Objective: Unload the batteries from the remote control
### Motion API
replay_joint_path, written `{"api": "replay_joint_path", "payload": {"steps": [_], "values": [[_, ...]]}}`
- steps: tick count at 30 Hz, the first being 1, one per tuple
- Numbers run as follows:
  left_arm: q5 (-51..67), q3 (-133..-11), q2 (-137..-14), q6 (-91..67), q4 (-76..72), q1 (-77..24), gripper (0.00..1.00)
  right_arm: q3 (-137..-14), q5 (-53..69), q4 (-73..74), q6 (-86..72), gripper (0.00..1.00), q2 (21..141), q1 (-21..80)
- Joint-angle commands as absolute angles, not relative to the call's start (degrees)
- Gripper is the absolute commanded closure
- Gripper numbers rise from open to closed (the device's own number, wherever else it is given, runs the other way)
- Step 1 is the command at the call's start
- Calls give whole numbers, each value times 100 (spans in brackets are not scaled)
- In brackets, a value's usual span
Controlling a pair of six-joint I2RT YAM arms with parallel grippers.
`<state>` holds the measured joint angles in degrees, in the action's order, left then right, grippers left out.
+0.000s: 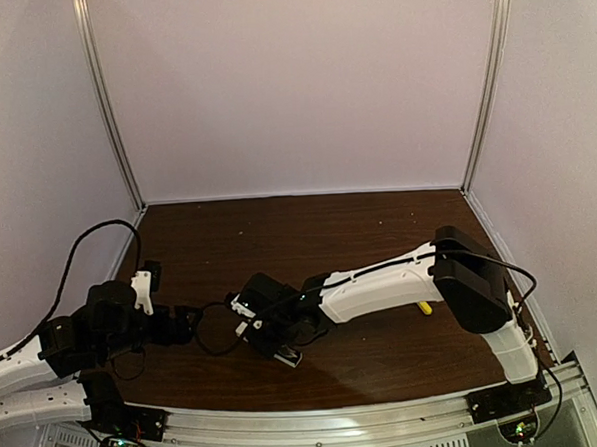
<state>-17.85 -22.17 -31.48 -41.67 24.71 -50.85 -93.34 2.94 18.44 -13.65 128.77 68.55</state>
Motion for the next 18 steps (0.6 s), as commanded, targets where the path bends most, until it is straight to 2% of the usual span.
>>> {"api": "replay_joint_path", "payload": {"steps": [1,10,18], "values": [[-1761,-2356,-3156,-4130,2404,-5115,2,-9537,463,1987,-1403,65,13019,6798],[-1728,-2356,-3156,-4140,2382,-5115,3,-9722,461,1855,-1568,73,12740,6665],[-1553,-2347,-3155,-4139,2253,-5115,3,-9365,453,1356,-1753,75,12102,6547]]}}
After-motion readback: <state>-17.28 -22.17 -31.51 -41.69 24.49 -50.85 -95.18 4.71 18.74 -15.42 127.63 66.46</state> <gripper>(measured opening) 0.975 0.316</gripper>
